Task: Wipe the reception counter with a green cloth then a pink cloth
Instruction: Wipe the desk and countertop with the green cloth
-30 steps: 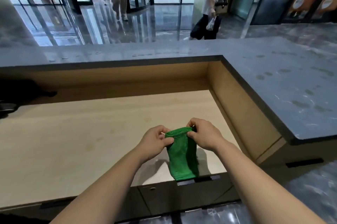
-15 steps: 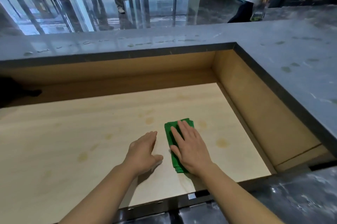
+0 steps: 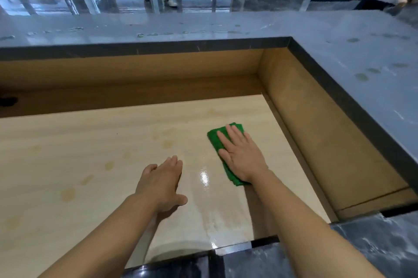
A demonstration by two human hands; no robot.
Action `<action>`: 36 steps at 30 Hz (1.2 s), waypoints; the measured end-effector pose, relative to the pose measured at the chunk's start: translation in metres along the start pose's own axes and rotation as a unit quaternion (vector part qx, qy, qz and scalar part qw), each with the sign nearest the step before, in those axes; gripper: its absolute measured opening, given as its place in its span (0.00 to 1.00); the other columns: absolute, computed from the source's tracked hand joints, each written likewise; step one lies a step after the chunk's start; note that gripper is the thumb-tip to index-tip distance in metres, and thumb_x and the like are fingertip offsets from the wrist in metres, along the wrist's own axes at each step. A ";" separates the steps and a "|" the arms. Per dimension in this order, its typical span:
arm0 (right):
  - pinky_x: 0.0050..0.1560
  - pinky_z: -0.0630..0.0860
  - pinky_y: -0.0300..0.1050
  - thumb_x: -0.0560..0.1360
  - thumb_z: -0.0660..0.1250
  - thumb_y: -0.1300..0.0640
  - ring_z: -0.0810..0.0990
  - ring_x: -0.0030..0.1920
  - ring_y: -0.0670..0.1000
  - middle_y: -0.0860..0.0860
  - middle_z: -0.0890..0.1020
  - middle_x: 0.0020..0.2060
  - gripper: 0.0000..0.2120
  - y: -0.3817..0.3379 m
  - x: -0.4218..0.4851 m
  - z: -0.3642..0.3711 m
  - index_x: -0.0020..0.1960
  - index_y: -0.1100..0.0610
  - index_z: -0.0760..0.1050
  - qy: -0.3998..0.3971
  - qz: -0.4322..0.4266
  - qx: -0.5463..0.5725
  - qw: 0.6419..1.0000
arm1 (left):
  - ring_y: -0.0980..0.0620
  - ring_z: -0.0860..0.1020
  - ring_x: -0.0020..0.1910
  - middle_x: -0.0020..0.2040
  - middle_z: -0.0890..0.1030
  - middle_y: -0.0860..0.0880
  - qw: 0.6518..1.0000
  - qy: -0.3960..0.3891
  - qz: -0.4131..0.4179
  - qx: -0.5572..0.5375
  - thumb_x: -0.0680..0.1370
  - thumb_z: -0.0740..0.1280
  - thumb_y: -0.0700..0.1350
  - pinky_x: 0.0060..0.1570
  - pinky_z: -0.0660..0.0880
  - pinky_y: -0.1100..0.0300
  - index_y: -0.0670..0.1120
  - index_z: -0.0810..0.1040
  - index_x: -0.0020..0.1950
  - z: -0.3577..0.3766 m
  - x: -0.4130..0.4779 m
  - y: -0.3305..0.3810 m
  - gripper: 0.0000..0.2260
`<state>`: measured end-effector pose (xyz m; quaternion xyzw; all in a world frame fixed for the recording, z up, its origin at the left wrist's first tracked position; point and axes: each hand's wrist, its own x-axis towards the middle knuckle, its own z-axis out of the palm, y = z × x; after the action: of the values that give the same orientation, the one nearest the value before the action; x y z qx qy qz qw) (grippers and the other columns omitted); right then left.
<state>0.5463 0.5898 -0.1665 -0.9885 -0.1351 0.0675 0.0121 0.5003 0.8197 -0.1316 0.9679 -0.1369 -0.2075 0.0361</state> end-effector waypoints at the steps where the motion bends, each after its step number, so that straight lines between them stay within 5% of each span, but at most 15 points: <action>1: 0.77 0.41 0.50 0.70 0.25 0.38 0.40 0.78 0.52 0.52 0.43 0.79 0.40 0.019 -0.002 0.001 0.79 0.50 0.42 0.006 0.033 -0.004 0.999 | 0.56 0.58 0.74 0.75 0.60 0.52 1.000 0.002 0.001 0.000 0.72 0.69 0.59 0.72 0.51 0.55 0.48 0.60 0.74 -0.001 -0.001 0.001 0.36; 6: 0.77 0.44 0.51 0.83 0.42 0.45 0.43 0.79 0.54 0.54 0.45 0.79 0.27 0.061 -0.021 0.003 0.80 0.52 0.44 0.006 0.182 0.008 0.983 | 0.55 0.50 0.78 0.79 0.51 0.52 1.000 -0.013 0.007 0.005 0.73 0.69 0.60 0.74 0.47 0.54 0.48 0.53 0.78 -0.003 0.002 0.000 0.41; 11: 0.77 0.42 0.54 0.82 0.38 0.45 0.40 0.78 0.56 0.56 0.41 0.78 0.28 -0.013 -0.026 0.007 0.79 0.53 0.39 0.018 0.243 0.052 0.969 | 0.55 0.47 0.78 0.80 0.47 0.51 0.999 -0.030 0.005 0.015 0.72 0.69 0.60 0.74 0.46 0.53 0.48 0.50 0.79 0.000 0.005 0.000 0.43; 17: 0.76 0.36 0.57 0.77 0.29 0.42 0.36 0.77 0.57 0.57 0.37 0.77 0.31 -0.121 -0.050 0.020 0.78 0.52 0.35 0.012 0.119 0.063 0.991 | 0.55 0.47 0.78 0.80 0.44 0.51 0.998 -0.053 -0.011 0.036 0.73 0.68 0.59 0.75 0.43 0.51 0.48 0.44 0.80 -0.004 0.004 0.000 0.44; 23: 0.75 0.35 0.48 0.74 0.31 0.40 0.37 0.78 0.49 0.48 0.38 0.77 0.33 -0.043 -0.076 0.014 0.78 0.46 0.39 0.003 -0.030 0.039 0.999 | 0.54 0.48 0.78 0.80 0.45 0.51 0.996 -0.059 -0.029 0.061 0.74 0.68 0.58 0.75 0.42 0.50 0.48 0.46 0.79 -0.005 0.003 0.007 0.43; 29: 0.77 0.43 0.49 0.72 0.29 0.38 0.43 0.79 0.52 0.52 0.45 0.79 0.39 0.046 -0.114 0.014 0.79 0.50 0.45 0.021 0.153 0.032 0.987 | 0.54 0.51 0.78 0.80 0.47 0.50 0.996 -0.057 -0.025 0.070 0.73 0.69 0.58 0.75 0.44 0.50 0.48 0.49 0.79 -0.005 0.005 0.008 0.42; 34: 0.77 0.44 0.57 0.81 0.37 0.43 0.41 0.78 0.57 0.58 0.42 0.78 0.29 -0.024 -0.097 0.015 0.79 0.53 0.38 0.030 0.317 0.058 0.946 | 0.54 0.49 0.78 0.80 0.47 0.50 0.995 -0.062 -0.021 0.071 0.73 0.69 0.58 0.75 0.43 0.50 0.48 0.49 0.79 -0.007 0.005 0.008 0.42; 36: 0.76 0.42 0.59 0.82 0.37 0.44 0.38 0.78 0.60 0.59 0.38 0.77 0.29 -0.071 -0.089 0.015 0.78 0.54 0.35 0.025 0.313 0.068 0.947 | 0.54 0.51 0.78 0.80 0.49 0.50 0.995 -0.064 -0.022 0.069 0.74 0.69 0.57 0.75 0.43 0.50 0.47 0.51 0.79 -0.008 0.004 0.010 0.41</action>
<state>0.4402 0.6338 -0.1667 -0.9792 0.1865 0.0523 0.0607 0.5050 0.8090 -0.1247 0.9555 -0.1317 -0.2603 -0.0439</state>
